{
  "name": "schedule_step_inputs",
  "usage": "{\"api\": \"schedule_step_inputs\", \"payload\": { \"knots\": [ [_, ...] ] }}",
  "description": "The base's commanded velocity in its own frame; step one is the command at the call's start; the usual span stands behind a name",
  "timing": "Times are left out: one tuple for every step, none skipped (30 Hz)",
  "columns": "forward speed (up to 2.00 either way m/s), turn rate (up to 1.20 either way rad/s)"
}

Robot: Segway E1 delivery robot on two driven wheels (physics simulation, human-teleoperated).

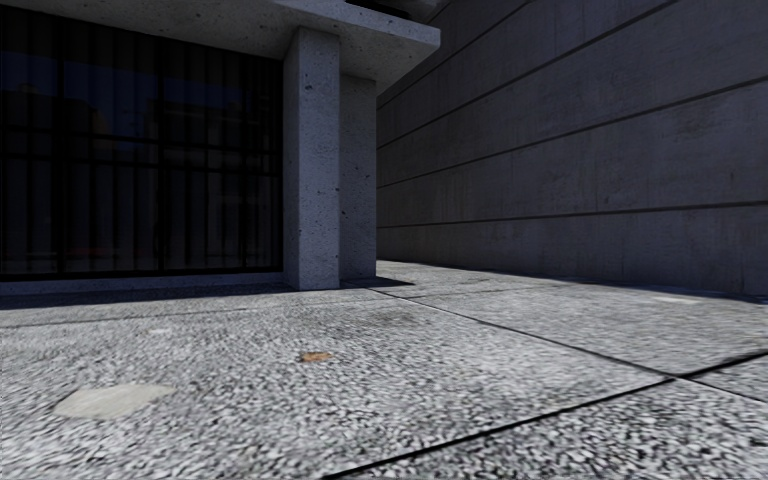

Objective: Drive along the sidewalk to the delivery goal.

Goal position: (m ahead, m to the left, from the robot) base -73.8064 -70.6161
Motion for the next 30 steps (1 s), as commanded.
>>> {"api": "schedule_step_inputs", "payload": {
  "knots": [
    [0.00, -0.40],
    [0.00, -0.43],
    [0.00, -0.45],
    [0.00, -0.46],
    [0.00, -0.46],
    [0.00, -0.46],
    [0.00, -0.46],
    [0.00, -0.46],
    [0.00, -0.46],
    [0.00, -0.46],
    [0.00, -0.46],
    [0.00, -0.46],
    [0.00, -0.46],
    [0.01, -0.46],
    [0.08, -0.46],
    [0.15, -0.47],
    [0.21, -0.47],
    [0.32, -0.47],
    [0.41, -0.47],
    [0.41, -0.47],
    [0.46, -0.48],
    [0.48, -0.48],
    [0.49, -0.49],
    [0.52, -0.50],
    [0.62, -0.50],
    [0.68, -0.52],
    [0.71, -0.53],
    [0.71, -0.53],
    [0.75, -0.53],
    [0.77, -0.53]
  ]
}}
